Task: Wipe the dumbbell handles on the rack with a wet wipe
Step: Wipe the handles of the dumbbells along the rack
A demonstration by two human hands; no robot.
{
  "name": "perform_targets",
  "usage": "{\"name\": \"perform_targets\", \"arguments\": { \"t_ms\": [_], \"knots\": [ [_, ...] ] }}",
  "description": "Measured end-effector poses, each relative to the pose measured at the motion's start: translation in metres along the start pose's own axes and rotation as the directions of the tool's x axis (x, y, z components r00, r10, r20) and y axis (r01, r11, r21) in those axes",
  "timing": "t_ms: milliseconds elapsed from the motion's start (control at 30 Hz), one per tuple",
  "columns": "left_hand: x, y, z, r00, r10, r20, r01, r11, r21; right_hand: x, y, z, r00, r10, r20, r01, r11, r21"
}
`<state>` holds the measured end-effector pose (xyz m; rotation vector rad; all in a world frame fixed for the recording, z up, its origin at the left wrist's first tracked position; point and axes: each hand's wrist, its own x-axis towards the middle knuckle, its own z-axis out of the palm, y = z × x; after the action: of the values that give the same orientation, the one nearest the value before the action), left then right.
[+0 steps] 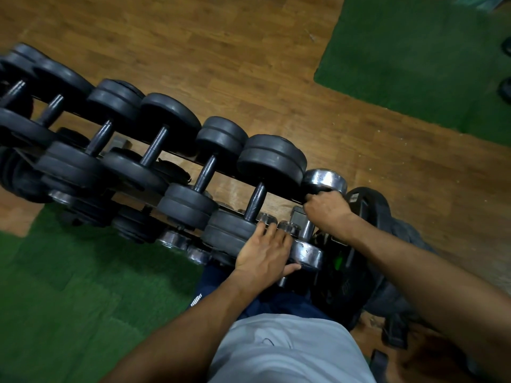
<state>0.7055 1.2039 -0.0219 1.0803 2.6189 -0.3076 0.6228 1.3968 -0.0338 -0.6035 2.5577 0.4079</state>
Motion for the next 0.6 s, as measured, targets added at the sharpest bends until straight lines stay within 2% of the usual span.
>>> {"name": "perform_targets", "arguments": {
  "t_ms": [167, 367, 500, 600],
  "knots": [
    [0.000, 0.000, 0.001, 1.000, 0.002, -0.005, -0.002, 1.000, -0.005, 0.013, 0.001, -0.010, 0.998, -0.030, 0.051, 0.036, 0.992, -0.124],
    [-0.001, 0.000, 0.002, 1.000, -0.002, -0.022, 0.001, 1.000, -0.012, 0.020, -0.008, -0.011, 0.979, -0.050, 0.198, 0.051, 0.999, 0.002],
    [0.000, 0.000, 0.002, 1.000, -0.005, -0.024, 0.005, 1.000, -0.015, 0.023, -0.006, -0.016, 0.993, 0.010, 0.116, -0.001, 0.997, -0.078],
    [0.001, 0.000, 0.002, 1.000, -0.001, -0.028, 0.000, 1.000, -0.021, 0.024, -0.004, -0.017, 0.988, 0.014, 0.154, -0.005, 0.998, -0.058]
  ]
}}
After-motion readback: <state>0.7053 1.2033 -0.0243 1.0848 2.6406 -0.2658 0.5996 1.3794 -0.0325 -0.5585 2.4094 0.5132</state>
